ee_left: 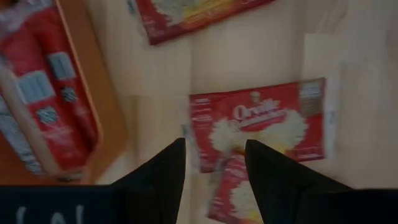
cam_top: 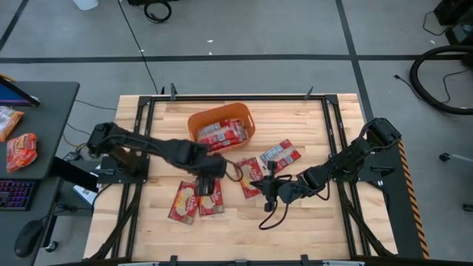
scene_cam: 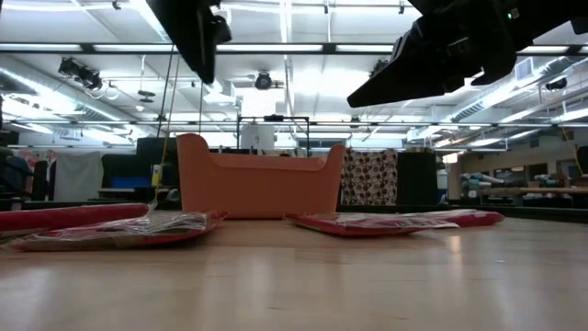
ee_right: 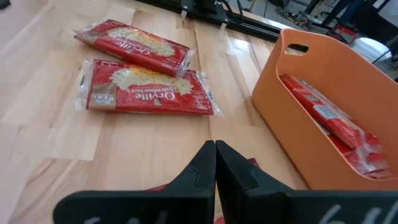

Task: Sort popcorn bags into baskets
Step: Put the popcorn bag into the orange bin

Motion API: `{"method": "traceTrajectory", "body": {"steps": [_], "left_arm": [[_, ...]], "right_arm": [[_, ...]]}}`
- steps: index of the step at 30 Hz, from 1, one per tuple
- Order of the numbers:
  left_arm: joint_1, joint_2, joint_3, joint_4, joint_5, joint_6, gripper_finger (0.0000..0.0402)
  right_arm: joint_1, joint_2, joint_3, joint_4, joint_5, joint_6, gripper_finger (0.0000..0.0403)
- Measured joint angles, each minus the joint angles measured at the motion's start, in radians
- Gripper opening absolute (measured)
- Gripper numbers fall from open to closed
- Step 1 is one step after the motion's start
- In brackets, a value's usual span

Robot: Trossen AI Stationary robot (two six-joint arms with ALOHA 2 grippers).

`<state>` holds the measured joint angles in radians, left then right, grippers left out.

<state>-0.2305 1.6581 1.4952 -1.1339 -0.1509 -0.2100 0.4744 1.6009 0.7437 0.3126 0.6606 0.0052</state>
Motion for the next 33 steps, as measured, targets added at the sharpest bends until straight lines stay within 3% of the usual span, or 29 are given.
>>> {"method": "traceTrajectory", "body": {"steps": [12,24,33], "left_arm": [[-0.250,0.000,-0.143,0.071,-0.073,-0.189,0.0172],[-0.414,0.000,-0.280,0.210,-0.029,-0.426,0.0172],[-0.510,0.001,-0.312,0.234,-0.018,-0.565,0.0172]], "right_arm": [[0.003,0.000,0.000,0.000,-0.008,0.007,0.0010],[0.003,0.000,0.000,-0.001,-0.008,0.018,0.0010],[0.002,0.000,0.000,-0.001,-0.008,0.020,0.0010]]}}
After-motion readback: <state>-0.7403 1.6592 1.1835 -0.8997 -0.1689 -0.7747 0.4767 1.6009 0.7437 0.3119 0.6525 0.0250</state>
